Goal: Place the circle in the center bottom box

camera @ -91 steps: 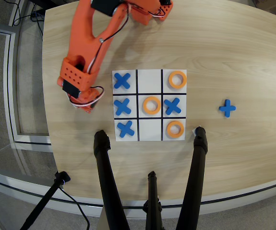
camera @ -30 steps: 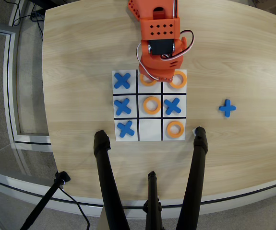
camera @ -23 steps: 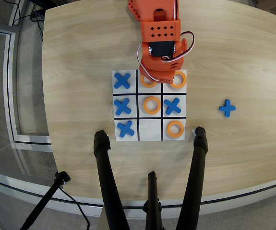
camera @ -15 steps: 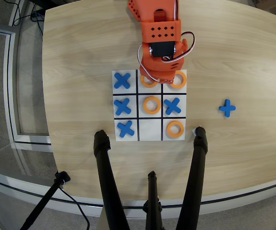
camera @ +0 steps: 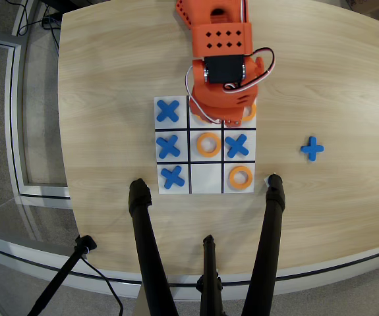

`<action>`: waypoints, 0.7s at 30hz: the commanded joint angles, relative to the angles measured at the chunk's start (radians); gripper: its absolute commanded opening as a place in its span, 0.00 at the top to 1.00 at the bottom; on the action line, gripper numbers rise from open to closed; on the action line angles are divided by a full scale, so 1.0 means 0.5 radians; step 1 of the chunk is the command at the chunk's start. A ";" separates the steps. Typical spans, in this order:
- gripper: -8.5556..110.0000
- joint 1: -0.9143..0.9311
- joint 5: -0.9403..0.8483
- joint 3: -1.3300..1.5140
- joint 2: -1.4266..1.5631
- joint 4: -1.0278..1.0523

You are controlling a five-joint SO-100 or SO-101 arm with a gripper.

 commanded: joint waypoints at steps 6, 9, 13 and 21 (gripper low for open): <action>0.82 0.031 -0.107 -0.187 0.534 0.574; 0.82 0.034 -0.218 -0.006 0.828 0.742; 0.82 0.034 -0.319 0.322 1.230 0.874; 0.82 -0.031 -0.454 1.000 1.835 0.871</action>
